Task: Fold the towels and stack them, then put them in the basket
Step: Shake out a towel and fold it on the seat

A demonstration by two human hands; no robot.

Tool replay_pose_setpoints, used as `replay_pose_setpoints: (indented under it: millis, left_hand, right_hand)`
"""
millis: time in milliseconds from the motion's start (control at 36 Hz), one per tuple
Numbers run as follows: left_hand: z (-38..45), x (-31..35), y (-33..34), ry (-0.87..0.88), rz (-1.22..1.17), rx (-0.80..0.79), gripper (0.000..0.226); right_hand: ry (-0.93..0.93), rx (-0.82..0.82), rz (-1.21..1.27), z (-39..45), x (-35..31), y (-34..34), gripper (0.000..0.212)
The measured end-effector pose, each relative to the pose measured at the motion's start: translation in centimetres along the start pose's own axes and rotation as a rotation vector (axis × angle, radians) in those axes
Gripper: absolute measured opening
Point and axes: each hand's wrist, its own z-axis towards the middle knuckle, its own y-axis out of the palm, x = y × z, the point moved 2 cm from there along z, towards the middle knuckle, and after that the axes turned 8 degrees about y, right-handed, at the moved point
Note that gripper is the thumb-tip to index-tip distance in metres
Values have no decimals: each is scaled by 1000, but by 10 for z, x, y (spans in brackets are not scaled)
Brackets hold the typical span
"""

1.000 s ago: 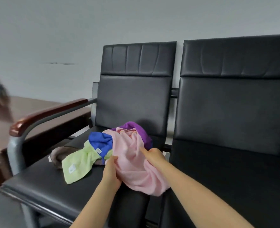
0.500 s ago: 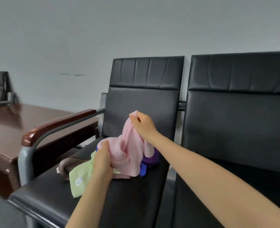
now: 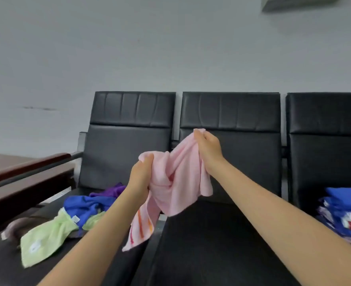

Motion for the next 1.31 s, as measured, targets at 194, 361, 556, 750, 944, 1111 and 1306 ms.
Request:
replay_pose_setpoints:
  millis: [194,361,556,750,944,1111,1306]
  left_hand:
    - [-46,-45,67,-80,71,-193,41]
    - [-69,-73,96,-114,128,-324,34]
    - [-59,-62,114,-130,-122,-412,34]
    - [-36,-78,118,-60,72,-262,21]
    - [-25,-170,85,-232,444,-312,36]
    - [-26,-190,75,-264,556,-410,35]
    - [-39,-193,57,-293,651,-350,45]
  right_hand:
    - [81,95,-174,-31,79,-120,37]
    - [113,118,-244,-54,109,-182,18]
    - [44,193,11,-53,90,-192,24]
    - [209,293,213,-15,94,-195,18]
    - [530,67,-170,-4,180,-194,11]
    - [546,-18,-536,-34,215,-190,25]
    - [558,15,-791,-60,228,-212,42]
